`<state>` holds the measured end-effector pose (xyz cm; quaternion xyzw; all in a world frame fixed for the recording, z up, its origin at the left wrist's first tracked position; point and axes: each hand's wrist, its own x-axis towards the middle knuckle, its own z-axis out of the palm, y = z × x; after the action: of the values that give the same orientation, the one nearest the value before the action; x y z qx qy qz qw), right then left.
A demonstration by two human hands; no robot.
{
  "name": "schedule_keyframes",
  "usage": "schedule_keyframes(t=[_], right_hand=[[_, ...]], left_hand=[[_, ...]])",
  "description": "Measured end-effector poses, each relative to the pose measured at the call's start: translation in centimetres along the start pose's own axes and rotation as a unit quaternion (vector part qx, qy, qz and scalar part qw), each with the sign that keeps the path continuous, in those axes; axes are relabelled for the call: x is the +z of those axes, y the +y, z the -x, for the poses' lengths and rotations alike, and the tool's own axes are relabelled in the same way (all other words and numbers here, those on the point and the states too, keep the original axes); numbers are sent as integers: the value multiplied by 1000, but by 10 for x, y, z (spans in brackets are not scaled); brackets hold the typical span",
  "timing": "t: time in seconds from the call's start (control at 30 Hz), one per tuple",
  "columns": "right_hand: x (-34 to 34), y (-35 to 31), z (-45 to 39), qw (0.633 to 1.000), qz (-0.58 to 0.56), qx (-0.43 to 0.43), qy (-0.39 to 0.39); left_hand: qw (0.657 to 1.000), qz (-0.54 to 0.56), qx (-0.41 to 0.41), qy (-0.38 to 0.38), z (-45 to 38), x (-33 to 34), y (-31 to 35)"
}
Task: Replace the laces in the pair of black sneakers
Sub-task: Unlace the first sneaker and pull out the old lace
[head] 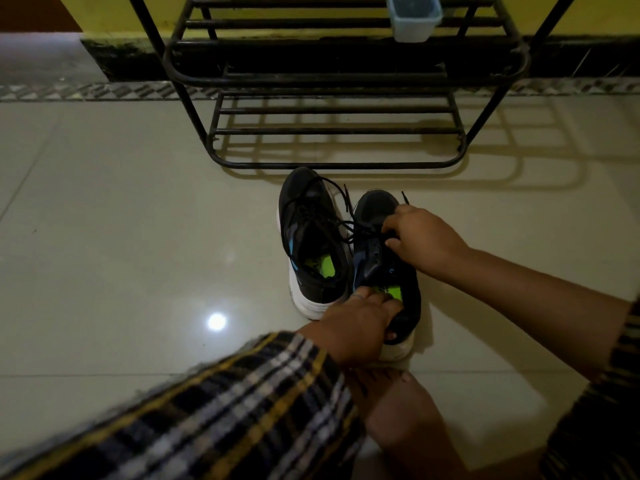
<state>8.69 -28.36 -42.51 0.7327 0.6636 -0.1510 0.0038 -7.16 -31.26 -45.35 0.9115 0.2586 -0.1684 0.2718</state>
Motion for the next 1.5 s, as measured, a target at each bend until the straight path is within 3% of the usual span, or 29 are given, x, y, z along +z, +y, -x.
schedule_keyframes(t=[0.2,0.4,0.7,0.8,1.07,1.33,1.4,1.5], right_hand=[[-6,-1,3,998,-5,-20,63],[-1,-7,2,1000,28,4,7],[8,-4,2,999,-24,38,26],[6,-4,1,994,-73,42,63],[-40,-7,0,939,-276,98,181],[-91,-37,9,848,-493,35,193],[-95,-36,8,841,-505,31,195],[-79,-33,4,861,-488,42,139]], left_hand=[[1000,5,0,3,0,-1,0],[1000,4,-1,2,0,0,0],[1000,5,-6,7,3,2,3],[1000,14,-4,8,3,4,2],[1000,9,-3,11,4,4,1],[1000,-4,11,-4,2,1,0],[1000,-4,11,-4,3,1,0],[1000,-4,9,-5,3,-1,0]])
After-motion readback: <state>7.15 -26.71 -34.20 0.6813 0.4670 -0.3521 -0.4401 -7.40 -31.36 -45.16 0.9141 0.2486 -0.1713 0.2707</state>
